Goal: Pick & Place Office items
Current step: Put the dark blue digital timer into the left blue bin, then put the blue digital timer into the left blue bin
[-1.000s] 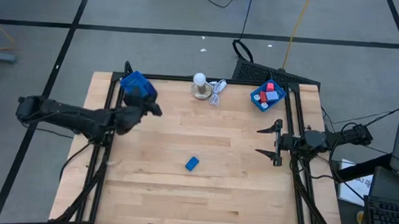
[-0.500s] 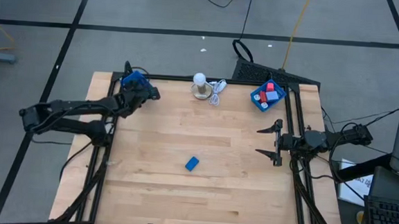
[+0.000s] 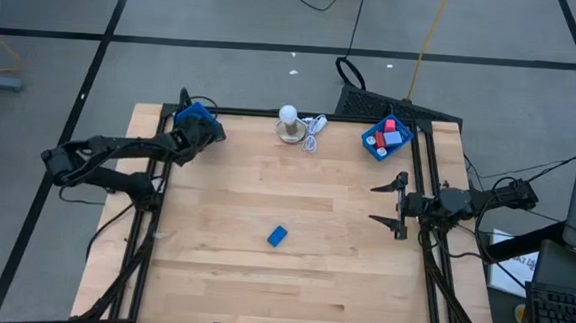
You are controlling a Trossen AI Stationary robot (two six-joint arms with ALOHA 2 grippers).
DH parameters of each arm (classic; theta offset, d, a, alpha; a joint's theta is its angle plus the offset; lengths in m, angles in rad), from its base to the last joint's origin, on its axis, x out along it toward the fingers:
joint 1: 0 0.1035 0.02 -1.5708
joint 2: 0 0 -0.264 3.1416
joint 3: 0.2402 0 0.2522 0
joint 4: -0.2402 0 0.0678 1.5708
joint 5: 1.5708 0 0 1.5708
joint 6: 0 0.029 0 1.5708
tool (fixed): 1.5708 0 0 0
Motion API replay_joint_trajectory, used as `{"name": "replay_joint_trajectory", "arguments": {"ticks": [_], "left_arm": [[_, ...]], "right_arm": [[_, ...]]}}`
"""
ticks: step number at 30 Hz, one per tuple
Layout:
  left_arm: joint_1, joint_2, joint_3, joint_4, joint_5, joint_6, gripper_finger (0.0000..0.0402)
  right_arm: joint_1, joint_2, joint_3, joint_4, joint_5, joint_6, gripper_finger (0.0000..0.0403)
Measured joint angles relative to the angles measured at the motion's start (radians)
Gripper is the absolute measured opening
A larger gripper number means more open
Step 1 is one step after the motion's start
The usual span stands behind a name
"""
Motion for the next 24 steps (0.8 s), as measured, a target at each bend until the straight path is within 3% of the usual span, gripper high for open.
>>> {"name": "replay_joint_trajectory", "arguments": {"ticks": [14, 24], "left_arm": [[0.004, -0.015, 0.0, -0.001, 0.066, 0.096, 0.0147], [-0.014, -0.233, 0.002, 0.008, 0.239, 0.239, 0.0178]], "right_arm": [[0.0, 0.0, 0.0, 0.0, 0.0, 0.0, 0.0343], [0.0, 0.0, 0.0, 0.0, 0.0, 0.0, 0.0343]]}}
